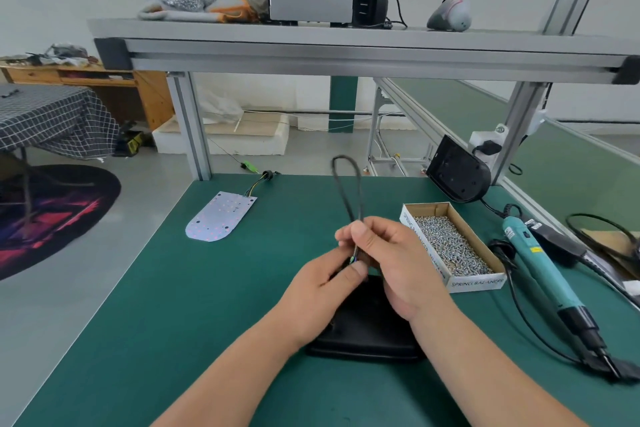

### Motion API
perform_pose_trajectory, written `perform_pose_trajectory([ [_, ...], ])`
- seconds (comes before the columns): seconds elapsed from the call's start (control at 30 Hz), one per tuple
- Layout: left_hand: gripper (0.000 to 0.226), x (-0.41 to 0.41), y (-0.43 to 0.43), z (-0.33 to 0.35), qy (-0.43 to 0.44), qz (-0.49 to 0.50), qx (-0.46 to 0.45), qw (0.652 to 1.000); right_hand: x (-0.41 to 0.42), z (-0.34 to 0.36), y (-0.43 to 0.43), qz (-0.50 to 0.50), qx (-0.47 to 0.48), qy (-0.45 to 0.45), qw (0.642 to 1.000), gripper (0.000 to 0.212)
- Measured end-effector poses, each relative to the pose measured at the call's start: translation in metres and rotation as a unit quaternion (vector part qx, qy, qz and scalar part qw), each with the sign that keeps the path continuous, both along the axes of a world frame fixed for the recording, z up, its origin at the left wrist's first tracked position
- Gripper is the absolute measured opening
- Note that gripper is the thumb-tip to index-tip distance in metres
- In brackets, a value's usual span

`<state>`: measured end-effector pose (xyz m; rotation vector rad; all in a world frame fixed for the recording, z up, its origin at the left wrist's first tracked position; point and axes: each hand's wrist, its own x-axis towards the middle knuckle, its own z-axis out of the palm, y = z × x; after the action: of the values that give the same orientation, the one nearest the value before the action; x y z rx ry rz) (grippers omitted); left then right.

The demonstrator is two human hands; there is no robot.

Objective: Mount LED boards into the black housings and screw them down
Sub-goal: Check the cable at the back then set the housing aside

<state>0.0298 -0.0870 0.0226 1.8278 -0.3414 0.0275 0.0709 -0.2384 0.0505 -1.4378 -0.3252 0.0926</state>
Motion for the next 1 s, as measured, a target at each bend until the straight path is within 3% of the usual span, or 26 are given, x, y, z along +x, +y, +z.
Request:
perform_pose_trajectory([
  [0.07,0.027,-0.001,-0.001,0.003,0.021,-0.001,-0.054,0.998,0.001,0.002,-0.002,-0.004,0.057,0.037,0.998,0.022],
  [0.17,0.032,0.000,0.000,0.003,0.039,-0.003,-0.067,0.997,0.002,0.001,-0.005,-0.014,0.065,0.050,0.997,0.026],
  [0.47,0.029,0.010,0.016,-0.002,0.029,0.009,0.020,0.999,0.001,-0.007,0.003,-0.078,0.003,-0.003,0.997,0.022],
  [0.57,0.037,0.011,0.018,-0.002,0.050,-0.005,0.012,0.999,0.000,-0.005,0.002,-0.101,-0.029,-0.054,0.993,0.025],
  [0.7,0.029,0.009,0.017,0.000,0.049,-0.025,-0.003,0.998,-0.002,-0.003,0.004,-0.129,-0.052,-0.084,0.987,0.031],
  [1.0,0.034,0.006,0.022,-0.001,0.013,-0.017,-0.185,0.983,0.001,0.003,-0.001,-0.048,0.070,-0.082,0.993,0.009],
])
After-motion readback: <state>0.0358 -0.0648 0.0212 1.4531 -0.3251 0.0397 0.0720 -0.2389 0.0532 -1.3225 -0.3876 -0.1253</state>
